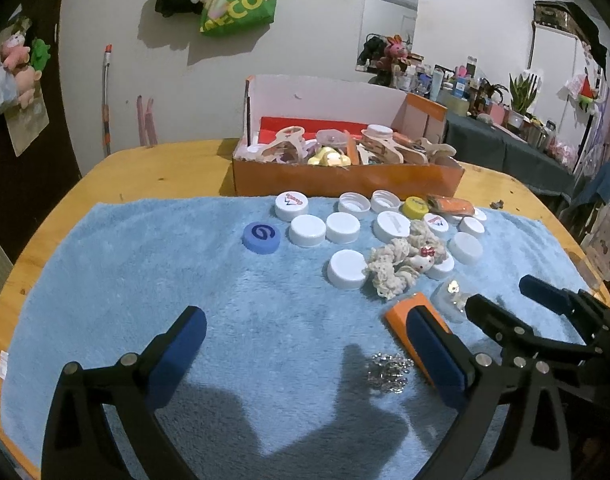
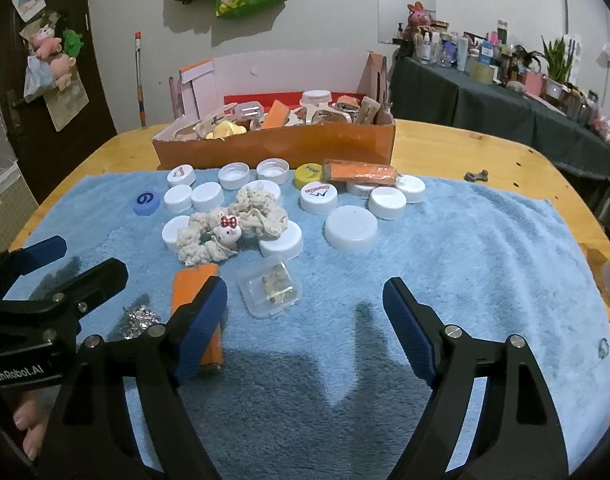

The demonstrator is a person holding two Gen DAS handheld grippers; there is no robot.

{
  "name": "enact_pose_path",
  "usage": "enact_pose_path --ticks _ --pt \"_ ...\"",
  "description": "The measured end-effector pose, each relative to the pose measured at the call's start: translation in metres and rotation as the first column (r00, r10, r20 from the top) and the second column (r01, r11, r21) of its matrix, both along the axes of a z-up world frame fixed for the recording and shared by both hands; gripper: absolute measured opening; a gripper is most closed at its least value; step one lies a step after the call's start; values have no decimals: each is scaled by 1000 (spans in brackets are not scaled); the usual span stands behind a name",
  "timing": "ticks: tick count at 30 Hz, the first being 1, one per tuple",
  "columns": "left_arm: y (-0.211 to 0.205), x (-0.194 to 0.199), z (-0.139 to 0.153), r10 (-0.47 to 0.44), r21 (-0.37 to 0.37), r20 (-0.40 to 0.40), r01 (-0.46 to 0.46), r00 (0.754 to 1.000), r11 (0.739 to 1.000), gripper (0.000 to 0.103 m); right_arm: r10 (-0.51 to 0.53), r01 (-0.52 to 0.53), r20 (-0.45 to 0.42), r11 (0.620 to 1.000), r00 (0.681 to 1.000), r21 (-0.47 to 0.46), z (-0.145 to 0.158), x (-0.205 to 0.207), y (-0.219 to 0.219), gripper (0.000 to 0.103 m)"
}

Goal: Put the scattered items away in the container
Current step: 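Withdraw both grippers from the box back over the towel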

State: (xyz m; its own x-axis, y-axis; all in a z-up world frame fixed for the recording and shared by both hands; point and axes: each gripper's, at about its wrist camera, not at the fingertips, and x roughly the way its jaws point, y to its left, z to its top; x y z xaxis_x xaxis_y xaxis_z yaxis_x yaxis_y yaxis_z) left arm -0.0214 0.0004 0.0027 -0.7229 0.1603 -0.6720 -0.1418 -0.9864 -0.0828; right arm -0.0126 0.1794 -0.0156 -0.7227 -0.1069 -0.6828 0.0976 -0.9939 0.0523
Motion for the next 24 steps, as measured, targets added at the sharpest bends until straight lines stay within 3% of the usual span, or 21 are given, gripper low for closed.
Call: enact_pose_path --ticks 5,24 --pt "-2 1 3 -10 25 -14 10 1000 1000 103 1 -2 15 1000 1000 3 -4 0 0 80" --pt "3 1 2 16 -36 -30 -17 999 999 103 -2 1 27 1000 1000 12 -7 1 1 80"
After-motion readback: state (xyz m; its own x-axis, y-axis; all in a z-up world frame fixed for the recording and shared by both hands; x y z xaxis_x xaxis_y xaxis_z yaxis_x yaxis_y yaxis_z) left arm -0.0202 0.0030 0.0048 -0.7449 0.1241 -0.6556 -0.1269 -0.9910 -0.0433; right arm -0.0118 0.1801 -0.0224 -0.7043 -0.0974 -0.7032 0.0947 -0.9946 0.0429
